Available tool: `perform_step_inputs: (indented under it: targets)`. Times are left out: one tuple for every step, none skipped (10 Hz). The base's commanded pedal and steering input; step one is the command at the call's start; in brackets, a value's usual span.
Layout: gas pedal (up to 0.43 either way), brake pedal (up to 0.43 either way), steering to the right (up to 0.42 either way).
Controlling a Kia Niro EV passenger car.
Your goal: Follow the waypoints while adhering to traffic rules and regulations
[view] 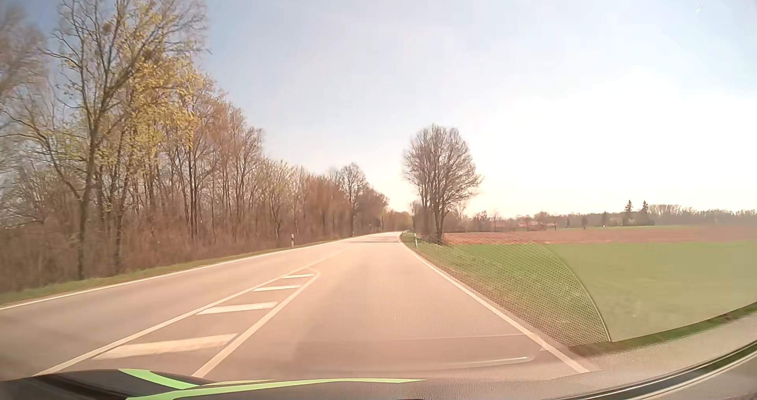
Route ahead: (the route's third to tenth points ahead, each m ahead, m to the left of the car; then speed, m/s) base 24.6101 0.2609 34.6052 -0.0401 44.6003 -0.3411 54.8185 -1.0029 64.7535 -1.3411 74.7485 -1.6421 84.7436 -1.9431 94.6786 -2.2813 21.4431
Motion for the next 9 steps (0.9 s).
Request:
perform_step_inputs:
  targets:
    - [0.157, 0.000, 0.000]
    - [0.157, 0.000, 0.001]
    - [0.157, 0.000, 0.001]
    - [0.157, 0.000, 0.003]
    - [0.157, 0.000, 0.003]
    - [0.150, 0.000, 0.004]
    - [0.150, 0.000, 0.004]
    - [0.150, 0.000, 0.005]
    - [0.150, 0.000, 0.004]
